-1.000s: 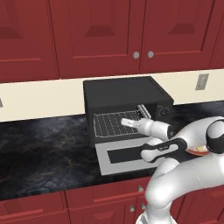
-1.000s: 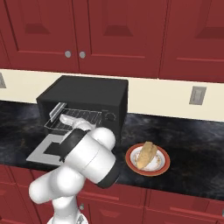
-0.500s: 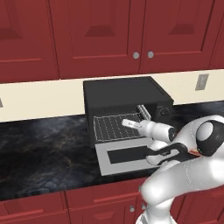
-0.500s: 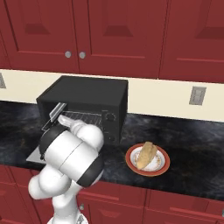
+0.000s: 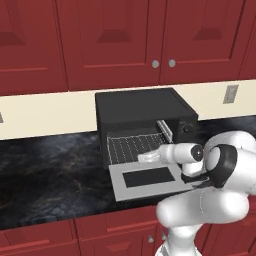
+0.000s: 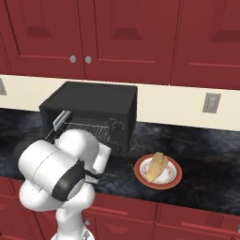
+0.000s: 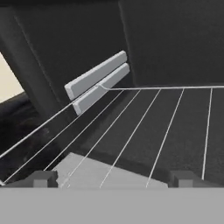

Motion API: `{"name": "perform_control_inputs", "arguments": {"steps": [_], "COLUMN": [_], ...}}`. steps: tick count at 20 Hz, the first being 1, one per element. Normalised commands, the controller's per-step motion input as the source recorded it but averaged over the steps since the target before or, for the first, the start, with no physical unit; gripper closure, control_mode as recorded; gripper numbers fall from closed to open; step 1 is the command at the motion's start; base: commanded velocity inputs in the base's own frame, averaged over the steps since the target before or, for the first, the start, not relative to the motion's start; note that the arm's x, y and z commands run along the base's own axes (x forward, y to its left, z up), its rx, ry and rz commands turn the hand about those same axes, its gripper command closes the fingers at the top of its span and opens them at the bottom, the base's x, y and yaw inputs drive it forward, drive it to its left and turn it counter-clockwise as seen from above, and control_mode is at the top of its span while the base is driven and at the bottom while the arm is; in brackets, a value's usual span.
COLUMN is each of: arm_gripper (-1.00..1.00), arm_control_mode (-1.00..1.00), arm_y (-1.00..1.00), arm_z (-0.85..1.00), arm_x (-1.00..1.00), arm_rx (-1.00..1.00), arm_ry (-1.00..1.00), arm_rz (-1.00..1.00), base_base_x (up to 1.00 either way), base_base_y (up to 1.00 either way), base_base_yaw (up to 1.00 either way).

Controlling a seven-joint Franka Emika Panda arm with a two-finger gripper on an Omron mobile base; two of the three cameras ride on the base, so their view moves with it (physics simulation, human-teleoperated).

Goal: Pull the toaster oven rack outwards. Pick up the baguette from the plate and place it on the toaster oven rack. Close the toaster oven door fully and set the temperature to the lowest setting.

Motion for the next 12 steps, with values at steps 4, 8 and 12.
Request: {"name": "perform_control_inputs", "arguments": {"steps": [4,8,12], "arm_gripper": [-1.00,-1.00,-1.00], "arm_control_mode": [-1.00,-1.00,-1.00], "arm_y": [0.34,0.32,0.26], "arm_z": [-0.45,-0.46,-0.49], "arm_x": [-1.00,-1.00,-1.00], "arm_rx": [-0.55,-0.54,-0.52], "arm_ry": [1.00,1.00,1.00], "arm_rz": [0.08,0.08,0.08], "base_base_x": [0.00,0.00,0.00], "base_base_y": [0.00,0.00,0.00], "base_base_yaw": [0.00,0.00,0.00]}}
